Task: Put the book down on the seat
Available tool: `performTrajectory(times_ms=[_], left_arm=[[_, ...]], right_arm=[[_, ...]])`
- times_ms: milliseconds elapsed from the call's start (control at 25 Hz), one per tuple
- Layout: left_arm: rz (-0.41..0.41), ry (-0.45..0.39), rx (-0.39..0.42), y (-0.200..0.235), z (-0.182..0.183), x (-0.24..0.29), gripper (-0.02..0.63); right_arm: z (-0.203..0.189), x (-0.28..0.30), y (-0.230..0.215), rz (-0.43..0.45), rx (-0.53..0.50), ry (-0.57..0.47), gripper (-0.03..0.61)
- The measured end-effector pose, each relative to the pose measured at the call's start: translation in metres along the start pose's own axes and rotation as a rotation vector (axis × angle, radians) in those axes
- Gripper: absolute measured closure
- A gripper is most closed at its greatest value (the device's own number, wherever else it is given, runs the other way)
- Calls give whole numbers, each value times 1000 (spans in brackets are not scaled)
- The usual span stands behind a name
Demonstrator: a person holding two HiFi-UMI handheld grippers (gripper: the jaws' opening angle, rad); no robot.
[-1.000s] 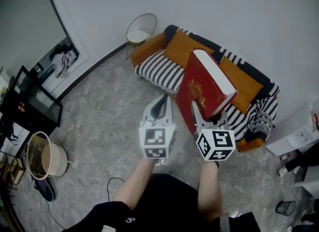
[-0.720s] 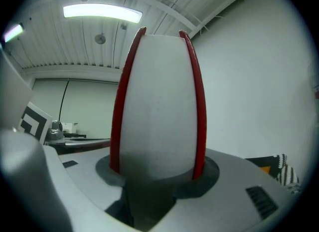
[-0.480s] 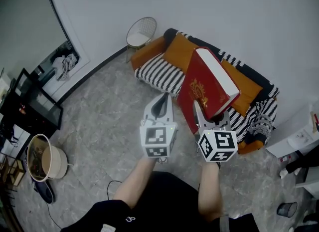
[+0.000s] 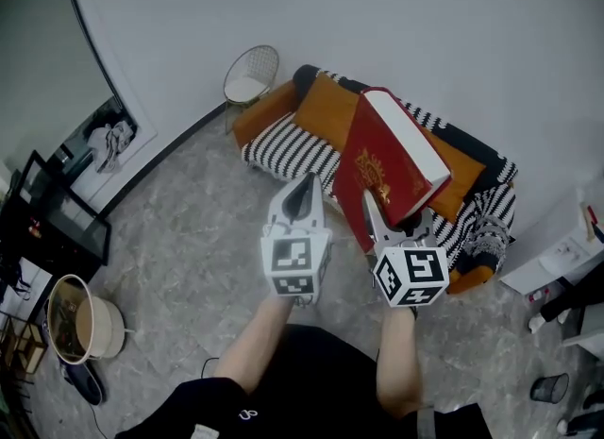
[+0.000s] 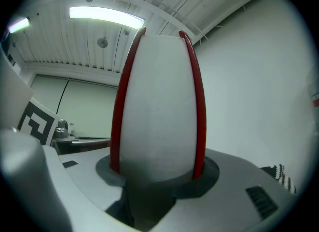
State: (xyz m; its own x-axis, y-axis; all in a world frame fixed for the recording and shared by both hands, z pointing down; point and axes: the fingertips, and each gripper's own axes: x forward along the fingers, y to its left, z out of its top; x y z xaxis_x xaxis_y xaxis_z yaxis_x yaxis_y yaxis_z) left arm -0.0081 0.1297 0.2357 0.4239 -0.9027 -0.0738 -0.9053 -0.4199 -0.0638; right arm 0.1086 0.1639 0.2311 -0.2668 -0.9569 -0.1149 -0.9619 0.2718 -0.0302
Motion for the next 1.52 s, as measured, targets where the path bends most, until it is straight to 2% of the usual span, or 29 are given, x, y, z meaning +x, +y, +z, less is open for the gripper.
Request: performTrajectory(times_ms=[360, 640, 920, 1080, 1240, 1520], left_arm=[[-31, -28, -25, 3, -3, 31, 600], [-32, -2, -56, 21, -28, 67, 600], [-2, 65, -83, 62, -61, 107, 600], [26, 137, -89, 90, -87, 136, 600], [24, 196, -74, 113, -108, 165, 600], [17, 263, -61, 158, -137, 222, 600]], right_arm=[[-7, 15, -13, -16, -40, 1, 350], [-27, 51, -26, -13, -36, 30, 350], [-52, 106, -20, 52, -5, 47, 350], [-78, 143, -22, 76, 44, 89, 351], [-102, 182, -30, 72, 109, 125, 351], [-140, 258, -30, 67, 156, 189, 351]])
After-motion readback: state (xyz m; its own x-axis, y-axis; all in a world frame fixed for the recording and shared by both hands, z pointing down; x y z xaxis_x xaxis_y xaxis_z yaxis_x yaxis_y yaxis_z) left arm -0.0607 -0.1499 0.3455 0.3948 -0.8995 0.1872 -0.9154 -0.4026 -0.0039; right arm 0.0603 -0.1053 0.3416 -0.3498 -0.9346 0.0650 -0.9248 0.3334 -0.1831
